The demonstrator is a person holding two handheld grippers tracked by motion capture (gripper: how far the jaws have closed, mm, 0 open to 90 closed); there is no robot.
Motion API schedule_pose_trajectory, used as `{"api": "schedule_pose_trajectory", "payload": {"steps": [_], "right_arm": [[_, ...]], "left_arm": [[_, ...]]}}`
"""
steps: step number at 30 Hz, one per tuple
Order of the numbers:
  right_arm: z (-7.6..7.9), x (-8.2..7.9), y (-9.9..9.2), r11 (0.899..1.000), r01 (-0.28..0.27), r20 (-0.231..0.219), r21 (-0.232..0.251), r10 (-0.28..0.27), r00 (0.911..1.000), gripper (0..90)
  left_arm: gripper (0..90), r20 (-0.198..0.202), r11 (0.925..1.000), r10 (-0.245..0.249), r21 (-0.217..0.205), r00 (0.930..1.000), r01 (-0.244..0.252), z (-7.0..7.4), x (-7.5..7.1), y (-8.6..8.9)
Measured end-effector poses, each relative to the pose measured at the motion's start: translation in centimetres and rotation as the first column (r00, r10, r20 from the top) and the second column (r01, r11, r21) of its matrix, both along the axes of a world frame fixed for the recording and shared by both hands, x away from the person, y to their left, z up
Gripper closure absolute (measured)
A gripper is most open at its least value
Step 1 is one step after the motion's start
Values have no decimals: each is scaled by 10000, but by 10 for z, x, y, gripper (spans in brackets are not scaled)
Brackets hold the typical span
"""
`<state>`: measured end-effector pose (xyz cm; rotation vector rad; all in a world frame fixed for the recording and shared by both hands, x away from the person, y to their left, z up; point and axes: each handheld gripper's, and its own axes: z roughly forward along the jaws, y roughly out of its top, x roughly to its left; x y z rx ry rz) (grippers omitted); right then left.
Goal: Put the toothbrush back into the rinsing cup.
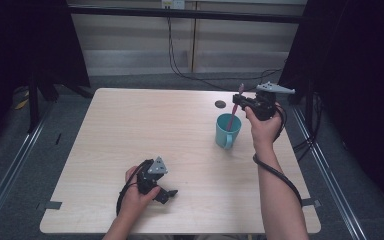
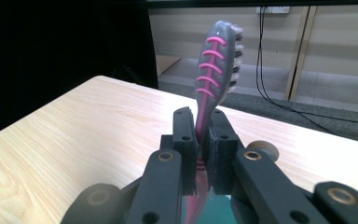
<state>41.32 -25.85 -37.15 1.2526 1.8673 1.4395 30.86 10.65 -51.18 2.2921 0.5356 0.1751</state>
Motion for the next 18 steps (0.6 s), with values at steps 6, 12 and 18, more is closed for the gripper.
{"api": "schedule_pose_trajectory", "payload": {"steps": [6, 12, 18], "right_arm": [[-8, -3, -1, 10000, 12, -48, 67, -11, 10000, 842], [-19, -8, -6, 9999, 145, -127, 76, -144, 9998, 842], [-28, -12, -12, 9993, 278, -106, 234, -276, 9996, 842]], "left_arm": [[0, 9, 10000, -8, 3, 10000, 8, 0, 0, 0], [0, 10, 10000, 0, -7, 10000, 0, 0, 0, 0], [0, -18, 10000, 19, -35, 10000, -19, 0, 0, 0]]}}
